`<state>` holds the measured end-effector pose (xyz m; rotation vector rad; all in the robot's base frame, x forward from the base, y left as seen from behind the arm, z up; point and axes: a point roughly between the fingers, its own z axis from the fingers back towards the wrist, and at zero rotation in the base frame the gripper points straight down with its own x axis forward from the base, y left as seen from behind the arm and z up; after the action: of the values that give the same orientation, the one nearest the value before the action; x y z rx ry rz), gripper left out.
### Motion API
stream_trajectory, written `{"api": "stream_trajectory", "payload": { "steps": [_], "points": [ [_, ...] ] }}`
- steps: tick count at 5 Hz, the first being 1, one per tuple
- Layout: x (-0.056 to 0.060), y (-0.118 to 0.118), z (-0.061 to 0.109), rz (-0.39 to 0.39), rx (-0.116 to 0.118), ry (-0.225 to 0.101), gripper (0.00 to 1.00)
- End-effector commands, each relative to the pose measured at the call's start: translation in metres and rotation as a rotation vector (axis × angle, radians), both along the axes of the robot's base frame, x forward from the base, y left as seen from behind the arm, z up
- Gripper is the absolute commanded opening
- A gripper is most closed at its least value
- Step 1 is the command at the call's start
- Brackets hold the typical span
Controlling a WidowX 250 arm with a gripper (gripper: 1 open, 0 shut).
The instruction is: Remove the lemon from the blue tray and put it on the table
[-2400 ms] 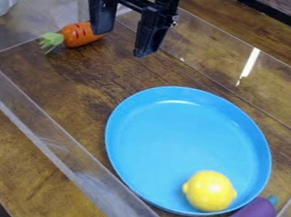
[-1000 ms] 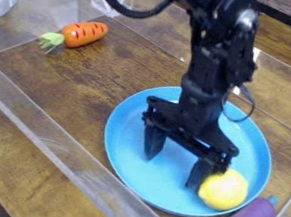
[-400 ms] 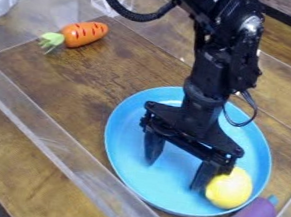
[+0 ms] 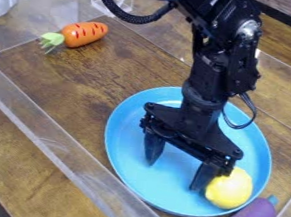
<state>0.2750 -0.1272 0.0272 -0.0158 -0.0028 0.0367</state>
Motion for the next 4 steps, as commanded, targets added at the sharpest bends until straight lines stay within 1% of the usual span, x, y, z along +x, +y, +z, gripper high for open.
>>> {"api": "stream_trajectory", "payload": {
  "steps": [1,2,3,4],
  "points": [
    [-0.015,-0.052,0.023,-0.123,-0.051,-0.072,1.0],
    [-0.016,-0.06,0.027,-0.105,-0.058,-0.082,1.0],
    [-0.012,-0.066,0.033,-0.082,-0.064,-0.092,0.0],
    [-0.011,-0.076,0.038,-0.066,-0.077,-0.1,1.0]
  ]
}}
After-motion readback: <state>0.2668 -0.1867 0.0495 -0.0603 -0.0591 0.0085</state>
